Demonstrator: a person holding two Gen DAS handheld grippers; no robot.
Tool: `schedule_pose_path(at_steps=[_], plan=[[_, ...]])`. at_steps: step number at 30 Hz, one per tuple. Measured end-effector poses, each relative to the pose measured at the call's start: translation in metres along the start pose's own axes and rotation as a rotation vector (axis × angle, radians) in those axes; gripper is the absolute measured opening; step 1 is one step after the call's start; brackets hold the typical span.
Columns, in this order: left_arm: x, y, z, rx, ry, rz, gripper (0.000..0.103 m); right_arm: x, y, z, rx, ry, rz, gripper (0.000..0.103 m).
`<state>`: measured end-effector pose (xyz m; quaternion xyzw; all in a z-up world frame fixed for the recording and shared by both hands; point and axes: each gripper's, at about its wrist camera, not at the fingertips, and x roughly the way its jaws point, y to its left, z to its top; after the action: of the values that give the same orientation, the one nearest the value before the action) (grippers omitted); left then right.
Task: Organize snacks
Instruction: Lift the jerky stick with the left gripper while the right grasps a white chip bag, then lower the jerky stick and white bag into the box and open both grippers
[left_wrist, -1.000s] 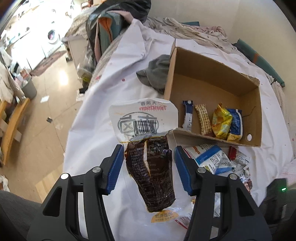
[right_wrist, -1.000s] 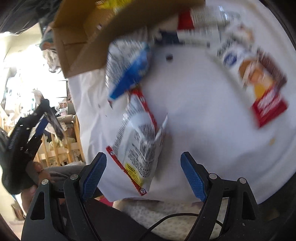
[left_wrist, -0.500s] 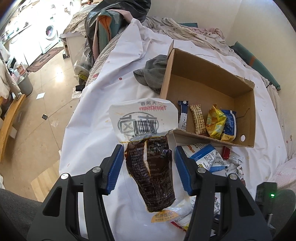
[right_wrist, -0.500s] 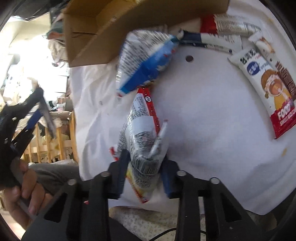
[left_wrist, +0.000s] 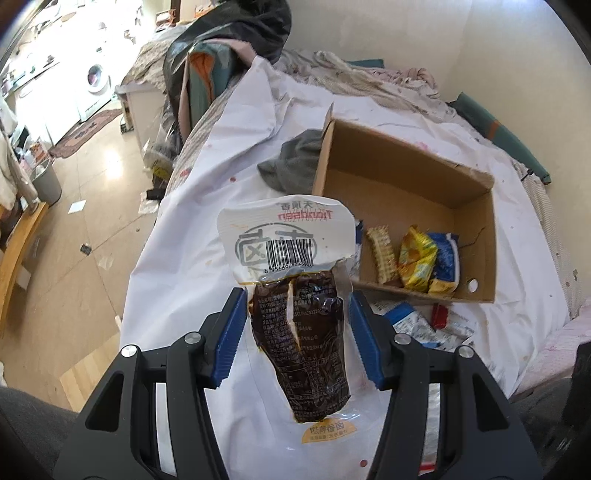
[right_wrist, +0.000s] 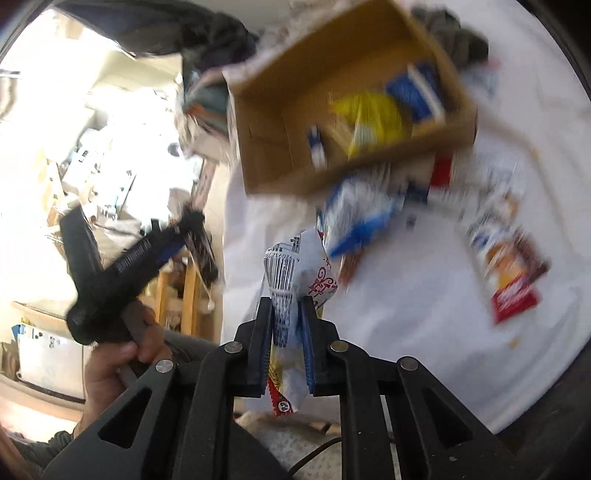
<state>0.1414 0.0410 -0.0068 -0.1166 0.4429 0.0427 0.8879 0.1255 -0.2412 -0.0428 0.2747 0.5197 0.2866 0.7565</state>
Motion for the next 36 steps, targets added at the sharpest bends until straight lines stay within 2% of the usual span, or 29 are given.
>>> schedule_pose_path(at_steps=[4, 9, 15, 20, 27, 36], plan=[[-0.006, -0.009, 0.019, 0.025, -0.031, -0.013, 0.052, -0.02, -0.003, 0.031, -0.019, -0.075, -0.018, 0.011], [0.0, -0.021, 0.041, 0.058, -0.029, -0.025, 0.052, -0.026, -0.004, 0.066, -0.028, -0.117, -0.027, 0.007], [0.014, -0.042, 0.066, 0.123, -0.018, -0.053, 0.052, -0.011, 0.008, 0.111, -0.064, -0.14, -0.008, 0.004], [0.043, -0.06, 0.09, 0.194, 0.007, -0.064, 0.052, 0.02, 0.015, 0.142, -0.098, -0.118, -0.003, 0.004], [0.089, -0.069, 0.101, 0.221, 0.047, -0.06, 0.052, 0.072, 0.01, 0.161, -0.15, -0.049, -0.03, 0.003], [0.114, -0.07, 0.093, 0.243, 0.1, -0.063, 0.054, 0.091, 0.003, 0.159, -0.177, -0.014, -0.047, 0.003]])
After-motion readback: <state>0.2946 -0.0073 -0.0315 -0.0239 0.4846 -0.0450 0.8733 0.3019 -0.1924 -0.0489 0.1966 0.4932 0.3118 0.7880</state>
